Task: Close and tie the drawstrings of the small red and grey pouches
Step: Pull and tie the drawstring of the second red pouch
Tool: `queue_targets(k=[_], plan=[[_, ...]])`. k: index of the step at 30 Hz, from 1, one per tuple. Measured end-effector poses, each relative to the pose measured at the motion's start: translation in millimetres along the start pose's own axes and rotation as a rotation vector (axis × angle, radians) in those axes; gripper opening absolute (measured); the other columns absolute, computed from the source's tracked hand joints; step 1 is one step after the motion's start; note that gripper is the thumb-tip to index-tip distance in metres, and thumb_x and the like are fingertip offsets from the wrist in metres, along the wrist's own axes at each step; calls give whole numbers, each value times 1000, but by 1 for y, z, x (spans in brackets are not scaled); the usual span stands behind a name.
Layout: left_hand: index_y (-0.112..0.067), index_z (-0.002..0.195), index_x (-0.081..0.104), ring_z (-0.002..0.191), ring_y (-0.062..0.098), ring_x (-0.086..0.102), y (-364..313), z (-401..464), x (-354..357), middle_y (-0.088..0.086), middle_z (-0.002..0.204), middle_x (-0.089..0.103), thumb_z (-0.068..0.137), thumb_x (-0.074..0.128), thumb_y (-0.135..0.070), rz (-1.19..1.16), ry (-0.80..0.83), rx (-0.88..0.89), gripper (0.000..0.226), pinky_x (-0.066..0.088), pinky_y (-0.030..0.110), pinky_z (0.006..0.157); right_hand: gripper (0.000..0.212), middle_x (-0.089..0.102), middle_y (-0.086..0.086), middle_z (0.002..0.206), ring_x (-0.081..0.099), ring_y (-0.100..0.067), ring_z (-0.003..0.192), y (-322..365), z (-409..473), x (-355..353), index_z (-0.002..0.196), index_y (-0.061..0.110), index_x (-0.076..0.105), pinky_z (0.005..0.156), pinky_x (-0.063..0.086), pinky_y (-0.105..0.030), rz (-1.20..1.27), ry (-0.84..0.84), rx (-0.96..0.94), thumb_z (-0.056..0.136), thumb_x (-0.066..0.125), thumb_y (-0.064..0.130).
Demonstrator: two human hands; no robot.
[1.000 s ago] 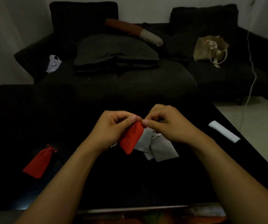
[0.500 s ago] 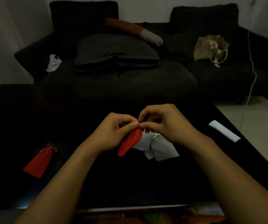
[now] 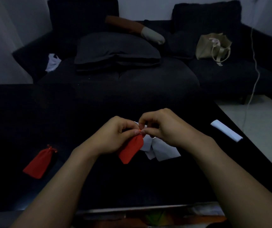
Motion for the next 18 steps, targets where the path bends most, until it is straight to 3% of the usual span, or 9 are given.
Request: queue_targets(k=[3, 5, 8, 11, 15, 18], plan=[[-10, 99, 76, 89, 8, 70, -1, -1, -2, -1, 93, 76, 93, 62, -12, -32, -34, -1, 16, 54, 18, 76, 9, 60, 9, 64, 56, 1, 59, 0, -2, 3, 88, 27, 64, 59, 40, -17, 24, 34, 14, 93, 67, 21], [-10, 94, 77, 80, 2, 70, -3, -2, -5, -2, 87, 77, 87, 66, -19, -170, -77, -21, 16, 52, 13, 70, 9, 60, 7, 61, 54, -1, 56, 0, -5, 0, 88, 19, 62, 59, 42, -17, 196, 40, 23, 95, 63, 17], [-8, 87, 76, 70, 10, 68, 0, -3, -11, 4, 74, 75, 79, 66, -23, -474, -166, -95, 20, 50, 17, 61, 11, 50, 3, 55, 44, -4, 52, 4, -7, -5, 88, 9, 56, 52, 38, -17, 547, 10, 2, 99, 57, 9], [-13, 79, 78, 72, 25, 52, 5, -4, -11, 11, 74, 68, 72, 67, -25, -693, -208, -180, 18, 42, 25, 58, 10, 46, -1, 56, 38, -8, 52, 8, -6, -4, 91, 7, 53, 50, 33, -18, 791, 4, 6, 101, 51, 6], [-6, 88, 69, 58, 10, 66, 2, -4, -4, 6, 70, 72, 74, 64, -20, -889, -207, -220, 20, 54, 18, 55, 11, 47, -1, 55, 37, -8, 49, 7, -3, -1, 90, 7, 53, 48, 29, -19, 989, 0, 45, 100, 48, 4], [-6, 88, 66, 57, 10, 66, 5, -2, -1, 6, 69, 71, 76, 63, -15, -1005, -210, -235, 16, 55, 19, 55, 12, 50, -2, 57, 39, -8, 49, 6, -1, 1, 89, 8, 54, 49, 31, -19, 1069, -10, 60, 100, 49, 4]])
Point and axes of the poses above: each hand's wrist, its own z-axis towards the middle knuckle, its own x-axis out of the palm, y = z × x, the point moved 8 cm from there along z, towards the middle knuckle
